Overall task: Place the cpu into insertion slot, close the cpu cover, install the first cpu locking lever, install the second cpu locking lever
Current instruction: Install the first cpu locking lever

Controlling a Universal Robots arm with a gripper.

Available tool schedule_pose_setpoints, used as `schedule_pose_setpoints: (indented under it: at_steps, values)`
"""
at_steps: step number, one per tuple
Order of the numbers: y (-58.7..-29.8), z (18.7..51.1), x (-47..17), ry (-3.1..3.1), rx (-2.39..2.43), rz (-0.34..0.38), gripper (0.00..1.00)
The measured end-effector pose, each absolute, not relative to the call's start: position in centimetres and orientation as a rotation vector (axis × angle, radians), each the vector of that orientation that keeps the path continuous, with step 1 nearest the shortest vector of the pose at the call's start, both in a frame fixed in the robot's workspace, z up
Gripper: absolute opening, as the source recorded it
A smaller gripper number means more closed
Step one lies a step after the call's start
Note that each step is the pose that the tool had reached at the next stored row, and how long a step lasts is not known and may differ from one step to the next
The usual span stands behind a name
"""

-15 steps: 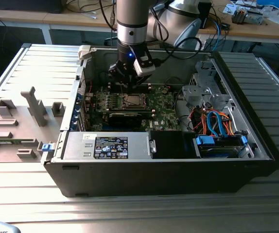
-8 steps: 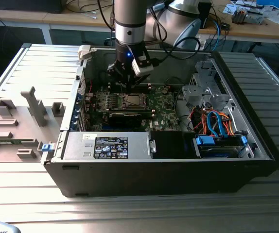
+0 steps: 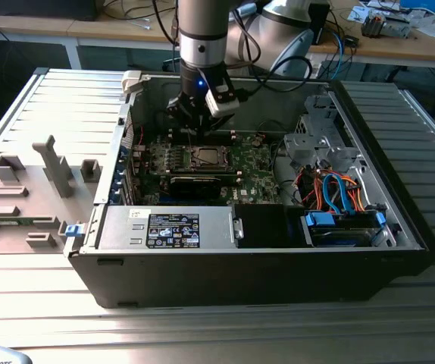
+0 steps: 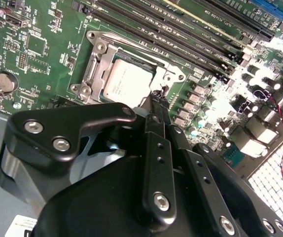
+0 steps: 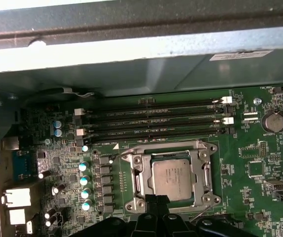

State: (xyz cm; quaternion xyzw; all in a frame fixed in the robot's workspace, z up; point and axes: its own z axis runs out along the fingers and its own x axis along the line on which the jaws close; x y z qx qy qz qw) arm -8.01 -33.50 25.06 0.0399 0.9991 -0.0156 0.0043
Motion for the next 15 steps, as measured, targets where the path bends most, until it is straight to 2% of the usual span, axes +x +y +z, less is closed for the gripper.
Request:
schedule_pose_setpoints:
  at_steps: [15]
  values:
    - [-33.5, 25.81, -8.01, 3.13, 0.125, -0.049, 0.11]
